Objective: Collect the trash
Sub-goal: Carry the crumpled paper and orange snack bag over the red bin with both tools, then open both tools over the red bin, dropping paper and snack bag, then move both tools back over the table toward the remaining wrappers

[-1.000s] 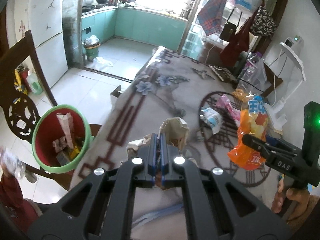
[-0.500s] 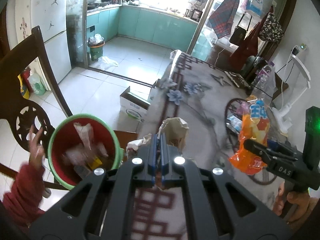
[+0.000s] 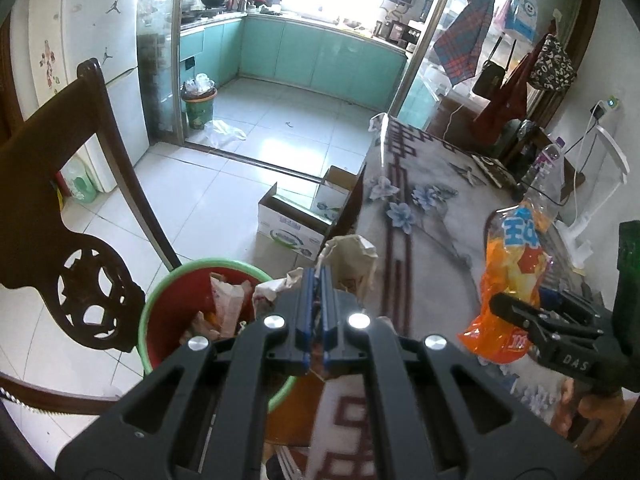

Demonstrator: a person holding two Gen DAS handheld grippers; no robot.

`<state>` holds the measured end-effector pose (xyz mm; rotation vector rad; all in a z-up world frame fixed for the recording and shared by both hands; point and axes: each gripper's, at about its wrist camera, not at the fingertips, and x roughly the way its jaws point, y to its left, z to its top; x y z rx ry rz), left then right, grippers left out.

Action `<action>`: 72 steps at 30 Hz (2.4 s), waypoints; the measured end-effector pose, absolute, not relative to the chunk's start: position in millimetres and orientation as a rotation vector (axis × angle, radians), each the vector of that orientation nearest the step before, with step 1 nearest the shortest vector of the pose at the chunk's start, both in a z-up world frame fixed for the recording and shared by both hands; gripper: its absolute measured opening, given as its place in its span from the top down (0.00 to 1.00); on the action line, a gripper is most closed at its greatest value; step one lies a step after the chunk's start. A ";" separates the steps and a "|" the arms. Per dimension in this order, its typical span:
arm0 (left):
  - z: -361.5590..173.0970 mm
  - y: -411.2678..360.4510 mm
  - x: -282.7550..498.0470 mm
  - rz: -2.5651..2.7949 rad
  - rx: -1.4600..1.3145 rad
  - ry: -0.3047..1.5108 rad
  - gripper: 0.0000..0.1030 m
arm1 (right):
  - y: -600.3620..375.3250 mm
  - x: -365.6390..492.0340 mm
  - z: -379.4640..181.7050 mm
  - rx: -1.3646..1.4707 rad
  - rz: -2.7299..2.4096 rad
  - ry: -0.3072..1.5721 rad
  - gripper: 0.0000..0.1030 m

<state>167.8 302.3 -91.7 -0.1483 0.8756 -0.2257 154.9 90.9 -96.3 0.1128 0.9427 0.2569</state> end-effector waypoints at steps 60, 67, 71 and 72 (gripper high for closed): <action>-106.6 259.6 141.1 -0.162 -0.213 0.906 0.26 | 57.6 105.3 -90.7 0.012 0.272 0.896 0.15; -109.8 149.1 115.3 -0.243 -0.199 0.918 0.26 | -55.5 70.2 -95.2 0.050 0.176 0.908 0.15; -119.0 100.5 100.4 -0.272 -0.193 0.945 0.26 | -119.5 56.4 -108.2 0.079 0.112 0.936 0.15; -121.1 91.0 98.0 -0.277 -0.191 0.954 0.26 | -132.8 54.4 -111.2 0.085 0.101 0.942 0.15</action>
